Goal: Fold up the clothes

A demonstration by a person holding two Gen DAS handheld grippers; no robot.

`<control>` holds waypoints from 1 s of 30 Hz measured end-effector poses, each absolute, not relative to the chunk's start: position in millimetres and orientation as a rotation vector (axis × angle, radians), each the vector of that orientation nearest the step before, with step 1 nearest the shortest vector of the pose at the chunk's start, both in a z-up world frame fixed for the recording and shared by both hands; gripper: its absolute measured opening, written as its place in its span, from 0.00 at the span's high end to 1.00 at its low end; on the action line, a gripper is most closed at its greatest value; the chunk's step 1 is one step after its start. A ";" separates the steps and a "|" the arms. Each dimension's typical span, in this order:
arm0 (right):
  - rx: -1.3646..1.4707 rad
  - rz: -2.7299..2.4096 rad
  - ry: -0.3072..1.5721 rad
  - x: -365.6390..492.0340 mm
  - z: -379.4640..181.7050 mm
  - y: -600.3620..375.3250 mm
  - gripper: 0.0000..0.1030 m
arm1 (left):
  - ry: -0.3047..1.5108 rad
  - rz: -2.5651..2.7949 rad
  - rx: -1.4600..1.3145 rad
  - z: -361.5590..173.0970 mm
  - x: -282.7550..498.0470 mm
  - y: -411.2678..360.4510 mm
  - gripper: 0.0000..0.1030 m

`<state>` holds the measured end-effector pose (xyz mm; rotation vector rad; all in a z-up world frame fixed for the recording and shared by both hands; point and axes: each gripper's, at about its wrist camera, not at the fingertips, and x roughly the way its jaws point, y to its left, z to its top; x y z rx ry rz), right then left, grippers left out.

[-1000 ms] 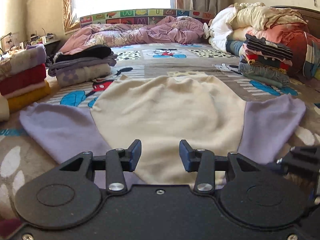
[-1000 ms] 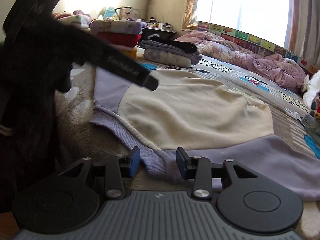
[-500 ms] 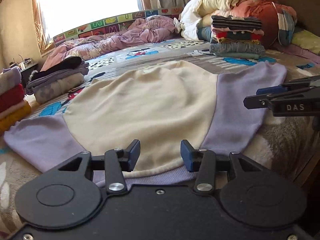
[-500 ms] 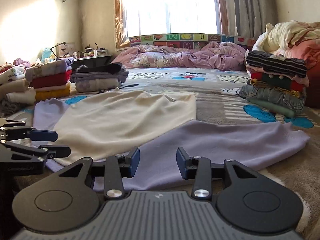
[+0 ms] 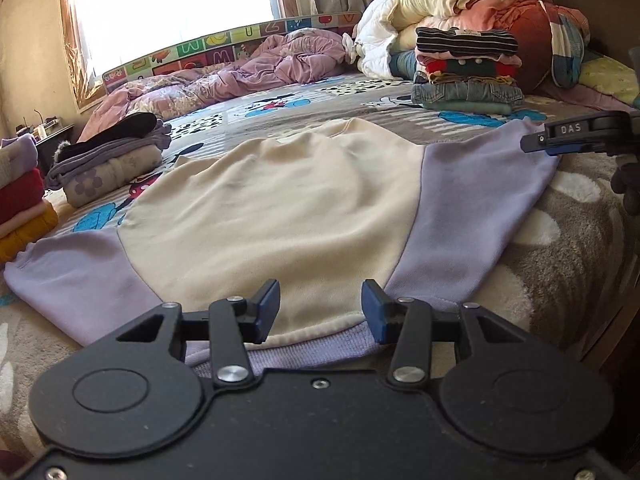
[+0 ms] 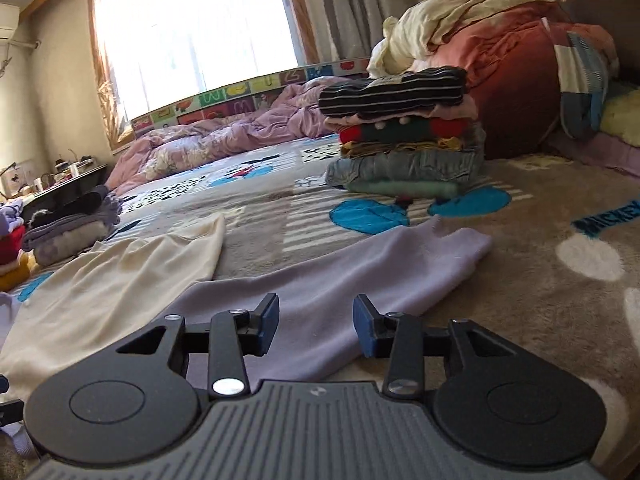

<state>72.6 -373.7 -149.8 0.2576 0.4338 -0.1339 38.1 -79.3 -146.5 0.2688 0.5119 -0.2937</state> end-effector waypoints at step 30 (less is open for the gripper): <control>0.316 -0.112 0.359 91.2 -132.5 -373.8 0.51 | 0.419 -0.088 0.078 -127.1 41.5 -38.2 0.51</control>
